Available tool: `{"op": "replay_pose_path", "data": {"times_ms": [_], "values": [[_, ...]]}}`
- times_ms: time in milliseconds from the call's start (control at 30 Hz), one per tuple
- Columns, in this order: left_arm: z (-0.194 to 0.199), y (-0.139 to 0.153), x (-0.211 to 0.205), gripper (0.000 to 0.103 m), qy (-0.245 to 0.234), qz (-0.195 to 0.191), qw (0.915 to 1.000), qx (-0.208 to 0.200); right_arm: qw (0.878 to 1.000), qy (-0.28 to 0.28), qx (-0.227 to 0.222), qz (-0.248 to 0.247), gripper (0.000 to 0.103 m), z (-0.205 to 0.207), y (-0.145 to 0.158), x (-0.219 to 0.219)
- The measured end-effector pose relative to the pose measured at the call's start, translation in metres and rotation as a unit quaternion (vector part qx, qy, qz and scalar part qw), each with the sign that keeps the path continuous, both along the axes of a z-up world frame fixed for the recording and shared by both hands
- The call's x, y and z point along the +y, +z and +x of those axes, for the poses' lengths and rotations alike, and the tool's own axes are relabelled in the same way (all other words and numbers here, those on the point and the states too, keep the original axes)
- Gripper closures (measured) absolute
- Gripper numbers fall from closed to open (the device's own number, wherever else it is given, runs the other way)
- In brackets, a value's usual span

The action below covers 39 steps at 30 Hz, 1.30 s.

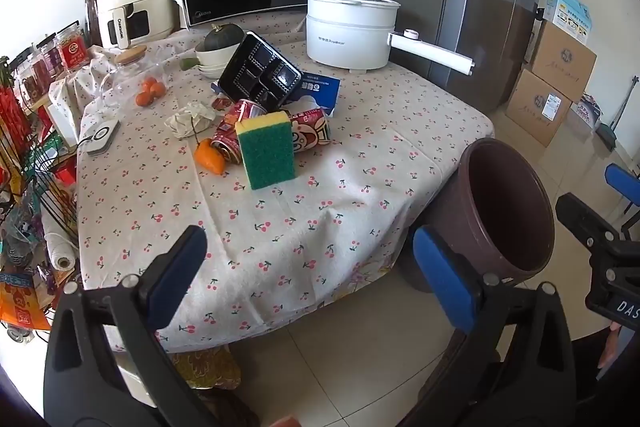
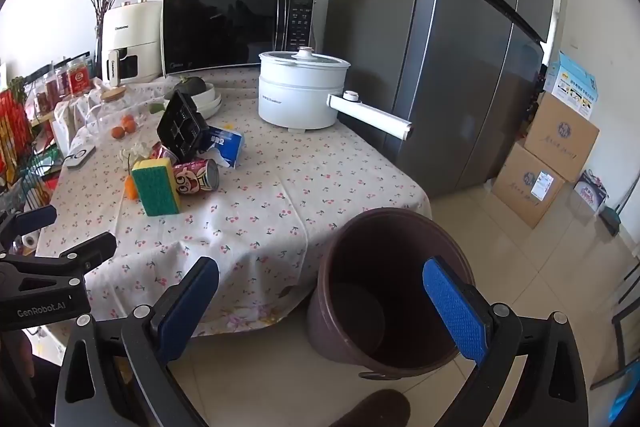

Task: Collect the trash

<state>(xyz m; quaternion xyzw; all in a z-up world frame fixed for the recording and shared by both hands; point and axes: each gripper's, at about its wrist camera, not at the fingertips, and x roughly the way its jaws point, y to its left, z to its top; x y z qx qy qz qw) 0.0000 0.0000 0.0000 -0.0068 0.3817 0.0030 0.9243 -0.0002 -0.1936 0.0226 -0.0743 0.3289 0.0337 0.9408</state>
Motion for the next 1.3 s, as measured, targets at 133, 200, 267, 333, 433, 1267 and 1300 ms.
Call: {"op": "replay_pose_path", "data": {"times_ms": [133, 200, 267, 333, 433, 1267, 1300], "values": [[0.0004, -0.0001, -0.0004, 0.0, 0.001, 0.001, 1.0, -0.001, 1.0, 0.0, 0.001, -0.001, 0.0, 0.0001, 0.0, 0.0002], [0.0007, 0.0001, -0.001, 0.0, 0.002, 0.001, 1.0, 0.0, 1.0, 0.0, 0.001, 0.0, 0.0, -0.0001, -0.0005, 0.0003], [0.0006, 0.0004, -0.0004, 0.0, 0.001, 0.001, 1.0, 0.0, 1.0, 0.0, 0.001, -0.001, 0.0, -0.0003, -0.0007, 0.0001], [0.0005, 0.0004, -0.0003, 0.0, 0.001, 0.001, 1.0, 0.001, 1.0, 0.0, 0.002, 0.0, 0.0, -0.0002, -0.0008, 0.0], [-0.0003, 0.0007, 0.0003, 0.0, 0.001, 0.001, 1.0, 0.001, 1.0, 0.001, 0.001, 0.0, 0.0, -0.0003, -0.001, 0.0004], [-0.0016, -0.0012, 0.0026, 0.0, 0.001, 0.002, 1.0, 0.002, 1.0, -0.003, 0.009, -0.002, 0.0, -0.0006, -0.0072, 0.0008], [-0.0015, -0.0008, 0.0029, 0.0, 0.001, 0.001, 1.0, 0.001, 1.0, -0.003, 0.009, -0.003, 0.0, -0.0008, -0.0073, 0.0005]]}}
